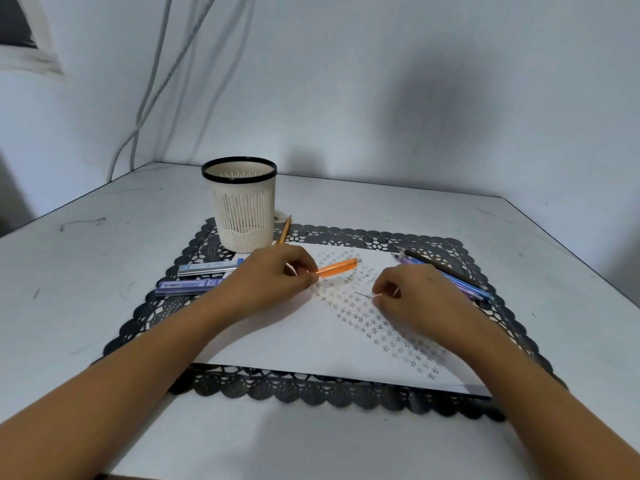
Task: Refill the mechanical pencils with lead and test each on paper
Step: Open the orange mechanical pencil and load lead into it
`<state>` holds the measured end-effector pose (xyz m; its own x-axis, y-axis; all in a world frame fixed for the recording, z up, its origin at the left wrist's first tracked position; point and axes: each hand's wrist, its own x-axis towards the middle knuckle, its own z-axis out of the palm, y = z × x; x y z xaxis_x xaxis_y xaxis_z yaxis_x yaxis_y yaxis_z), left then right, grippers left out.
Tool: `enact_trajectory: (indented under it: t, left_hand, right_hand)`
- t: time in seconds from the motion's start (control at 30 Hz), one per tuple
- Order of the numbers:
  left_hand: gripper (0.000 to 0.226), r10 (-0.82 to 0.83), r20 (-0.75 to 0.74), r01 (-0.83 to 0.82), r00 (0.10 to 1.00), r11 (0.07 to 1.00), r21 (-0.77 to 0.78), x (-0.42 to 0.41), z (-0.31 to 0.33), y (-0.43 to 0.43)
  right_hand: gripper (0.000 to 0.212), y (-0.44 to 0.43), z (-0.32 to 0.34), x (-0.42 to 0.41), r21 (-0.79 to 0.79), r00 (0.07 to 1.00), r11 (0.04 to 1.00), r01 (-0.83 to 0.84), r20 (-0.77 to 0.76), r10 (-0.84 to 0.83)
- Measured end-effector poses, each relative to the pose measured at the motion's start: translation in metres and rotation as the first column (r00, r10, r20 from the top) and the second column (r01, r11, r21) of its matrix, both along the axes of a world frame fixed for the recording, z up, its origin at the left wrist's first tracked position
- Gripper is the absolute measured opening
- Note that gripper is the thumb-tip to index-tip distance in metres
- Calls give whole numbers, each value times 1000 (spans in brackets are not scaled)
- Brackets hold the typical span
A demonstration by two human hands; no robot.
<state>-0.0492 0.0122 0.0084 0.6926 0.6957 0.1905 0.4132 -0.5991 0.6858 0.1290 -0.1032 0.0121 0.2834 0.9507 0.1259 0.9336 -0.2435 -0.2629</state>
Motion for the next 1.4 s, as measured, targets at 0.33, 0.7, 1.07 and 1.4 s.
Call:
enact_trajectory:
  t: [0.33, 0.7, 1.07, 1.4]
  left_hand:
    - [5, 1, 19, -1, 1000, 1000, -24, 2, 0, -4]
    - [5, 11, 86, -3, 996, 996, -94, 1, 2, -10]
    - [8, 6, 135, 16, 991, 986, -166, 1, 1, -13]
    - [7, 22, 157, 9, 987, 980, -198, 2, 3, -15]
  right_hand:
    - [15, 5, -8, -3, -20, 991, 999, -35, 130, 37]
    - [8, 2, 3, -2, 181, 986, 984, -7, -165, 38]
    - [15, 0, 16, 0, 216, 582, 957, 195, -810, 64]
    - [9, 2, 20, 3, 351, 252, 865, 357, -928, 273]
